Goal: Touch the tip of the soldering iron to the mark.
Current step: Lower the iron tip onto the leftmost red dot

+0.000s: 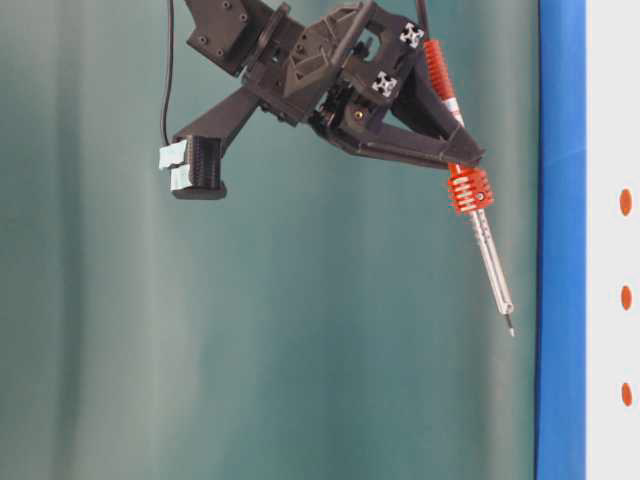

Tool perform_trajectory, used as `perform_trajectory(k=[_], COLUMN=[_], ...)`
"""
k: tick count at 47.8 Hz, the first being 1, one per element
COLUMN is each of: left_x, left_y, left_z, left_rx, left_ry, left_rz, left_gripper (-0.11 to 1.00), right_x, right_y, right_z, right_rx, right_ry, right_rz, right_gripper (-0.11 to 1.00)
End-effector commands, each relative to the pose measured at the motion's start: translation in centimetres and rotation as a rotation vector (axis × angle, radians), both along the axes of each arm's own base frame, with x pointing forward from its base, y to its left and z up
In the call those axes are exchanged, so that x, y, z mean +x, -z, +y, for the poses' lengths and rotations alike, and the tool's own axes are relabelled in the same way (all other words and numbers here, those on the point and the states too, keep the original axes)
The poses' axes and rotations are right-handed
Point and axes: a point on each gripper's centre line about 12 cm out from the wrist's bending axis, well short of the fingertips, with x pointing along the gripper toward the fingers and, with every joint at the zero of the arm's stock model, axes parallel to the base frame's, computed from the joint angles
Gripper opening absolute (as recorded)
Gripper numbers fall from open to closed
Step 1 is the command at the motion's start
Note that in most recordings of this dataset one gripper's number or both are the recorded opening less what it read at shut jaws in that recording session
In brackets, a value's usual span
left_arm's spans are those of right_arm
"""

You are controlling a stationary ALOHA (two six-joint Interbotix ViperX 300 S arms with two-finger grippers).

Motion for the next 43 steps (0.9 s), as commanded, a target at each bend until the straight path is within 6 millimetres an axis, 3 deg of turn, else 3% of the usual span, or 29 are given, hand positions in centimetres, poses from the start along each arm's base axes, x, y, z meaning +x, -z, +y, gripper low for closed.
perform_trajectory(k=[1, 26, 43], left_x=[0.2, 0.2, 0.2], left_y=[-0.3, -0.3, -0.4], left_z=[0.0, 0.0, 0.0], left_rx=[0.001, 0.003, 0.008], left_ry=[0.001, 0.001, 0.001], left_rz=[-0.011, -0.009, -0.012], left_gripper=[0.00, 0.00, 0.00], right_x=[0.2, 0.5, 2.4], right_y=[-1.9, -1.8, 1.3], right_z=[0.1, 0.5, 1.0], right_rx=[-0.016, -0.017, 0.001], right_ry=[-0.005, -0.017, -0.035], right_rz=[-0.055, -0.068, -0.030], right_gripper=[0.06, 0.06, 0.06])
